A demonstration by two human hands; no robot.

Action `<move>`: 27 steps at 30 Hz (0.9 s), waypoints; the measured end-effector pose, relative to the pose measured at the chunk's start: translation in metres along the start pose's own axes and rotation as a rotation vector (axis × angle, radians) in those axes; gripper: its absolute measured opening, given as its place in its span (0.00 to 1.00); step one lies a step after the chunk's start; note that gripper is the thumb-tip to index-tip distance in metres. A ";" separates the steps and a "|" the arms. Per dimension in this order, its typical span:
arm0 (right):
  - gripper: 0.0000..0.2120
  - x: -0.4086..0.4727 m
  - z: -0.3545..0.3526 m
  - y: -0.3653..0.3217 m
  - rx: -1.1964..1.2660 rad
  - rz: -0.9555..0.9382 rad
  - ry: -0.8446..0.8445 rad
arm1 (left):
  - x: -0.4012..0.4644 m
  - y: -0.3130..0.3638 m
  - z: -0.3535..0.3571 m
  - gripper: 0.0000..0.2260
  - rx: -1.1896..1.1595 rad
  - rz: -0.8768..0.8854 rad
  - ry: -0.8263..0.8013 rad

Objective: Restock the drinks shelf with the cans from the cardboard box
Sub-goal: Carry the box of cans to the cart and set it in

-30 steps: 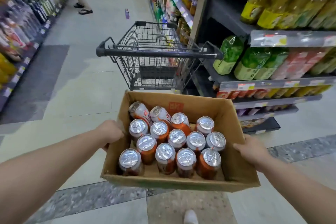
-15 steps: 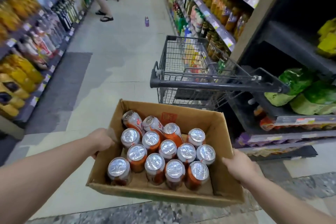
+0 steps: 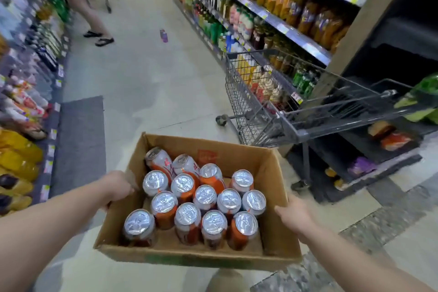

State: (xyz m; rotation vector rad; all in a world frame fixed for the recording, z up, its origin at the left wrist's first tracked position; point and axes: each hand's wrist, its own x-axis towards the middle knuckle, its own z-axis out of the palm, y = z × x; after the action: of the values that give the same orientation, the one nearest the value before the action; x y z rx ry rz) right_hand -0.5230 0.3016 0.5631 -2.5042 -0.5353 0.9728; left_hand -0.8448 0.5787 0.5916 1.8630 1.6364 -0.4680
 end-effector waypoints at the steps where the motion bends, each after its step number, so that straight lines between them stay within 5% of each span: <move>1: 0.12 0.001 0.012 -0.015 -0.001 0.003 -0.005 | 0.012 -0.009 -0.013 0.12 0.036 0.018 -0.001; 14: 0.09 0.098 0.082 -0.250 0.018 -0.038 0.042 | 0.177 -0.046 -0.208 0.09 -0.043 -0.019 0.076; 20: 0.04 0.139 0.057 -0.356 -0.010 -0.017 0.153 | 0.264 0.007 -0.325 0.08 0.011 0.079 0.045; 27: 0.09 0.169 -0.004 -0.439 0.131 0.056 0.302 | 0.347 0.127 -0.445 0.09 -0.021 0.270 -0.003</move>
State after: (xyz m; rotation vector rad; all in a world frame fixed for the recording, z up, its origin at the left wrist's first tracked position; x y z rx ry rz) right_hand -0.4944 0.7543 0.6893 -2.4946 -0.2988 0.6088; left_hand -0.7174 1.1239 0.7367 2.0275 1.3550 -0.3360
